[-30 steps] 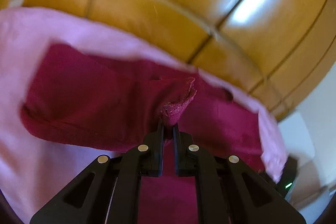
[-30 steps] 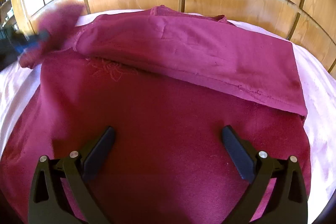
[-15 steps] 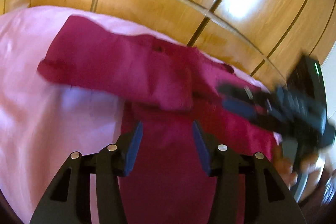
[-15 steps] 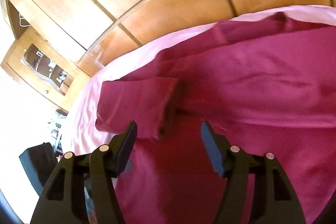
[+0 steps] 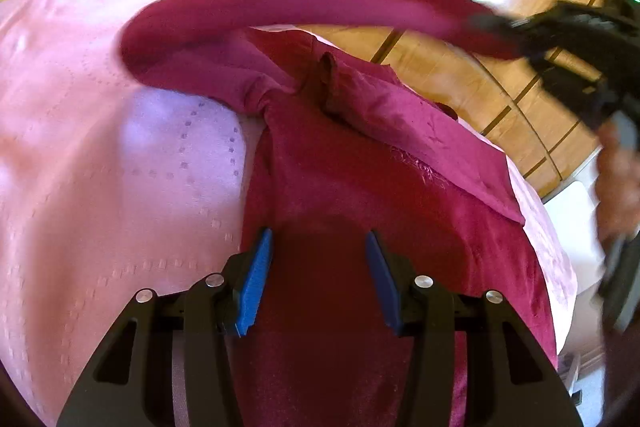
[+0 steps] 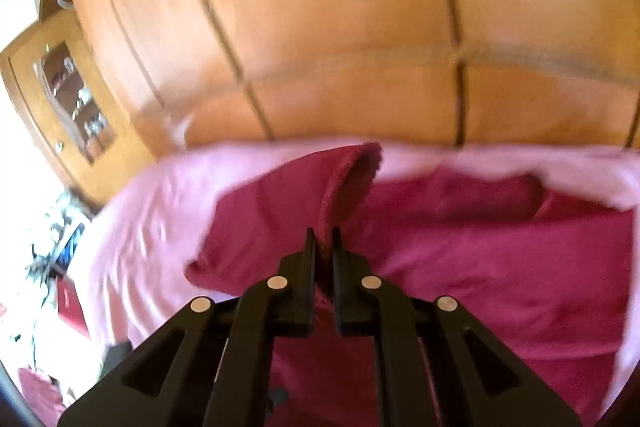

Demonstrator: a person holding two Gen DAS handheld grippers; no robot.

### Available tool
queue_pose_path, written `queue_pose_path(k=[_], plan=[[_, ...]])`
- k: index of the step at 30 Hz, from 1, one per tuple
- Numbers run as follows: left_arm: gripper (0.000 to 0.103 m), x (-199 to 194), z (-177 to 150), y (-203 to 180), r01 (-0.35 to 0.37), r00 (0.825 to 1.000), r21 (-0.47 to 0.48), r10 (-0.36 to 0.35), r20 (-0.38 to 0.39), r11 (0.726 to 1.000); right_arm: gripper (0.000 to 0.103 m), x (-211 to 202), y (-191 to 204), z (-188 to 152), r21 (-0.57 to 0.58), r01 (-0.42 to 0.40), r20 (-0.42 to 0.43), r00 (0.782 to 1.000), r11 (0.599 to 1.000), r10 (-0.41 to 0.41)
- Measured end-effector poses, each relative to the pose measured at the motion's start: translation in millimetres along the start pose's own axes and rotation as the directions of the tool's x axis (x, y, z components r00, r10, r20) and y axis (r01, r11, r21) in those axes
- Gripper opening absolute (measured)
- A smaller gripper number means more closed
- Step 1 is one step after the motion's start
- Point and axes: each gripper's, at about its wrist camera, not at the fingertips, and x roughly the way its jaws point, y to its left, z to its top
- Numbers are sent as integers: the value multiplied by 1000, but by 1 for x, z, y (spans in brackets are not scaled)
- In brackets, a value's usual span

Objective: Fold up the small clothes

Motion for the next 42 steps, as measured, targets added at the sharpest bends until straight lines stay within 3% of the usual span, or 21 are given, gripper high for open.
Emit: queue_pose_path(k=[5, 9, 17, 19, 23, 26, 28, 32, 33, 34, 38, 42], plan=[[48, 3, 0, -1, -10, 1000, 8, 10, -2, 1000, 6, -53, -37, 28, 17, 95, 94, 991, 995, -96], [48, -1, -3, -3, -15, 1000, 15, 15, -6, 1000, 6, -70, -82, 27, 73, 185, 98, 977, 980, -192], [48, 2, 3, -16, -80, 995, 88, 85, -56, 993, 6, -67, -192, -29, 282, 326, -53, 945, 902, -324], [48, -4, 7, -22, -99, 992, 118, 107, -65, 988, 6, -56, -213, -44, 342, 328, -98, 944, 881, -314], [48, -24, 23, -27, -81, 997, 136, 82, -1, 987, 6, -53, -243, -61, 394, 322, -140, 947, 861, -290], [48, -26, 46, -34, -57, 998, 129, 52, 41, 990, 6, -46, -252, -67, 412, 312, -147, 950, 856, -276], [48, -15, 62, -42, -78, 996, 144, 70, 57, 987, 8, -44, -254, -68, 418, 300, -148, 954, 858, -261], [48, 3, 84, -54, -80, 996, 157, 71, 61, 984, 32, -49, -266, -64, 388, 329, -149, 944, 861, -293], [49, 8, 90, -57, -82, 995, 167, 71, 67, 983, 43, -56, -264, -63, 367, 346, -133, 938, 863, -319], [55, 10, 94, -60, -81, 995, 176, 69, 74, 981, 47, -64, -260, -61, 351, 359, -111, 933, 865, -343], [57, 30, 116, -73, -51, 996, 195, 34, 86, 980, 47, -75, -237, -48, 285, 314, -44, 948, 906, -315], [57, 57, 134, -77, -72, 995, 214, 56, 77, 974, 55, -42, -216, -39, 203, 303, -58, 953, 931, -298]])
